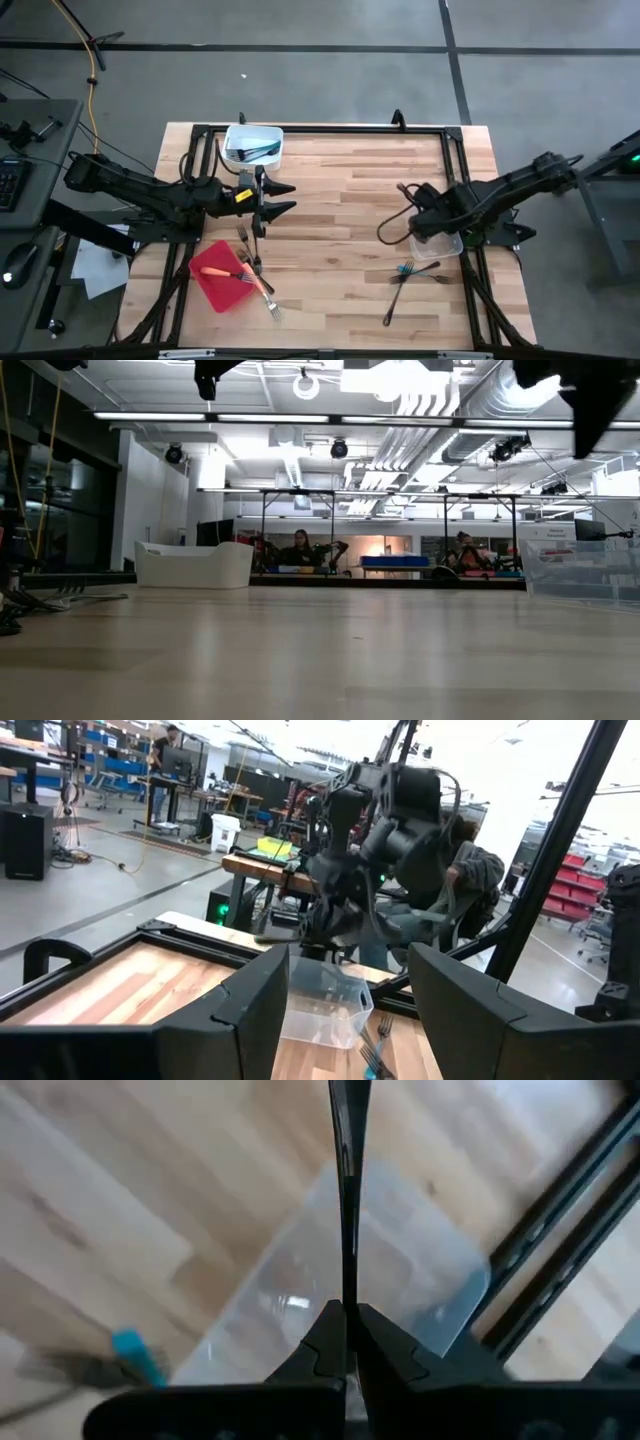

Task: Sort silverware by color (type)
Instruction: Put the black fork into the transparent bin

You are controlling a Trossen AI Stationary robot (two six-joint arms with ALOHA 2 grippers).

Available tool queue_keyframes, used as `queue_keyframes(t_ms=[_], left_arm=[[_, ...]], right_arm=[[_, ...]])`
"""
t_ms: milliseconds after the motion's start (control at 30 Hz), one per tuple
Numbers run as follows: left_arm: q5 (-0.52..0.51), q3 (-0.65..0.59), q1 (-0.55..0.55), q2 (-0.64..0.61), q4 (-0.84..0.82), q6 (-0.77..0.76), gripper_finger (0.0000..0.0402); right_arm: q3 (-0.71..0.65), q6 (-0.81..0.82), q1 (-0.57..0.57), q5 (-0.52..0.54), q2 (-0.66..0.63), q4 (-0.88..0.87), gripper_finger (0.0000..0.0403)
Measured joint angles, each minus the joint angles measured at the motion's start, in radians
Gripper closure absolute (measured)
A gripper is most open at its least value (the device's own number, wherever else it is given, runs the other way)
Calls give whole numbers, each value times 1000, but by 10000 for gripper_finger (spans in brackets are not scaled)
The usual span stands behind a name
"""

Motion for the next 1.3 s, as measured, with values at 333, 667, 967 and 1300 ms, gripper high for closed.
queue_keyframes(t_ms=[333,667,967,1300], left_arm=[[0,0,0,0,0,0,204],[-6,0,0,0,0,0,204],[-9,0,0,0,0,0,204],[-9,-1,0,0,0,0,204]], right_arm=[[-330,102,27,-286,-197,151,403],[-398,38,-47,-295,-247,229,403],[-398,40,-176,-292,-247,229,403],[-398,14,-235,-299,-175,228,403]])
